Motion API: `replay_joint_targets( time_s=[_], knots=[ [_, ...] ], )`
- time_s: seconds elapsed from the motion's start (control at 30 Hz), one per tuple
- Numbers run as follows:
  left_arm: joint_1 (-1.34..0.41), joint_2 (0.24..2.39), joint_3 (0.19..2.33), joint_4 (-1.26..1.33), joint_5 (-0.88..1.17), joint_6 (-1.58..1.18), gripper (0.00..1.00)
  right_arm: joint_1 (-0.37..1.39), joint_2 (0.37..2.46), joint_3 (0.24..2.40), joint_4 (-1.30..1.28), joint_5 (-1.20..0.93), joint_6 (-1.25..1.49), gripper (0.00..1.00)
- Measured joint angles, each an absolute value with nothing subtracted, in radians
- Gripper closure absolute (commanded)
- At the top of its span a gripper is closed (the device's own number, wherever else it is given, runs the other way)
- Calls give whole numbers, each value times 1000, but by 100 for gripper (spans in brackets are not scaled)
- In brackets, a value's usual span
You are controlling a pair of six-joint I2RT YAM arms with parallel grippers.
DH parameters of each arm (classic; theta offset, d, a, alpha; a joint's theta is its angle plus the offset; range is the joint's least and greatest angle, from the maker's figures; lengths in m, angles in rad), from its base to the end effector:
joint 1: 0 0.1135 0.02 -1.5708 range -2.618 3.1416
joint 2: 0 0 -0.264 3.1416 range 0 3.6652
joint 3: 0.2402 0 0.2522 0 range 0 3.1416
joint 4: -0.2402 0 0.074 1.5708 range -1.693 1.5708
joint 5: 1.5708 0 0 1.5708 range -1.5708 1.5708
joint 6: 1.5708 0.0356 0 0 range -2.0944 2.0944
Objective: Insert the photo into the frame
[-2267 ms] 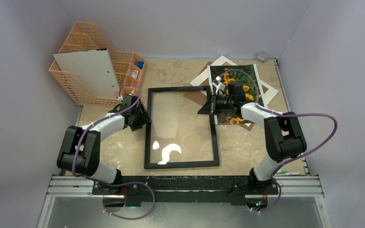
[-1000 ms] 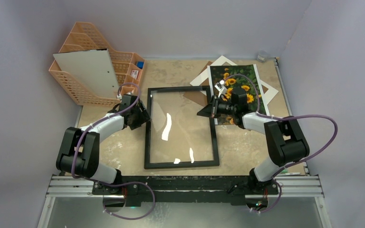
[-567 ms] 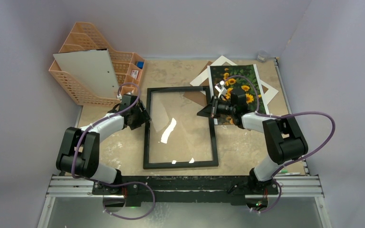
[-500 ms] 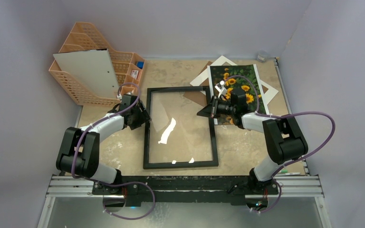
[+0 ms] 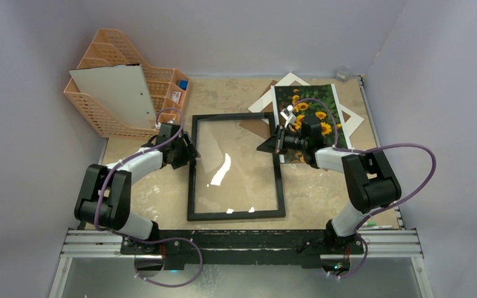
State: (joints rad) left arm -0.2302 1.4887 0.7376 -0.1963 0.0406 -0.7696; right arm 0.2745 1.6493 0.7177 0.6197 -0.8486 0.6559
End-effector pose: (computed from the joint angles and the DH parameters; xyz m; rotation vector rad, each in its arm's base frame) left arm 0.2745 -0.0658 0.1643 -0.6706 2.4892 -0.4441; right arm 0.3083 0.1146 0.1860 -0.2571 2.0118 1.4072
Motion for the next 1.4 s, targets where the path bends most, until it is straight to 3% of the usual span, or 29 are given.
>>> replay_joint_targets(
  time_s=[1.03,1.23,1.4],
  knots=[
    [-230,1511,738,-171,69,-755,39,274,1699,770,593,-851,628,100],
    [-229,1517,738,-169,65,-746,54,274,1720,770,588,-849,628,100],
    [-223,1523,738,-173,52,-739,60,275,1730,770,585,-847,628,100]
  ],
)
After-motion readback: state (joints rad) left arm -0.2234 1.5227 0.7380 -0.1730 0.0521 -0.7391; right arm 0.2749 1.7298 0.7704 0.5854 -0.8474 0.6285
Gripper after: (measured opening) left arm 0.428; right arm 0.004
